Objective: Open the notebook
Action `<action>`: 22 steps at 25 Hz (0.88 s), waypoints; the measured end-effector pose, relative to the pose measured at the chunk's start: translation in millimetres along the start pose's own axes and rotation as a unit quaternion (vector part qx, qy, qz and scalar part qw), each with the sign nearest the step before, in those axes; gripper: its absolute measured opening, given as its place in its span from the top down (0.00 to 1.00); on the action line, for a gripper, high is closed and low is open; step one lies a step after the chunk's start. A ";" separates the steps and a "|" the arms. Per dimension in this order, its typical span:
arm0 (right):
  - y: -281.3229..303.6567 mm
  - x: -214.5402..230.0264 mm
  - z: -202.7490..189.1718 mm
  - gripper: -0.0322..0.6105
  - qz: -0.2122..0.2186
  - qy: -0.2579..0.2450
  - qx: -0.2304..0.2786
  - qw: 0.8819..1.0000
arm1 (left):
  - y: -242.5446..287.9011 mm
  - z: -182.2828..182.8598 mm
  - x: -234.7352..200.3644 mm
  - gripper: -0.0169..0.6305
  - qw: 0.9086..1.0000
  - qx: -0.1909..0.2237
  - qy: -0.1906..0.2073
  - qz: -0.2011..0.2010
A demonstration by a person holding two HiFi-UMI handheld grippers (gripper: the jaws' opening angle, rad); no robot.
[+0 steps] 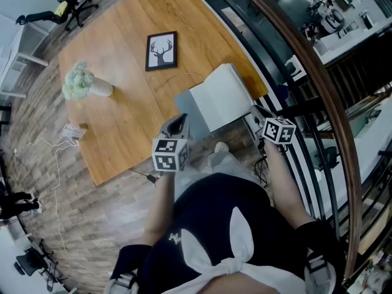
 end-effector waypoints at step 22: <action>21.0 44.1 -21.4 0.89 -0.012 0.058 -0.027 0.998 | 24.6 -10.9 20.1 0.94 1.000 -0.020 -0.017 -0.005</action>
Point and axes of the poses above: the fingertips, and each gripper's own axes: y forward along the fingers, x to its right, z out of its top, the point moved 1 cm from there along -y, backward along the fingers
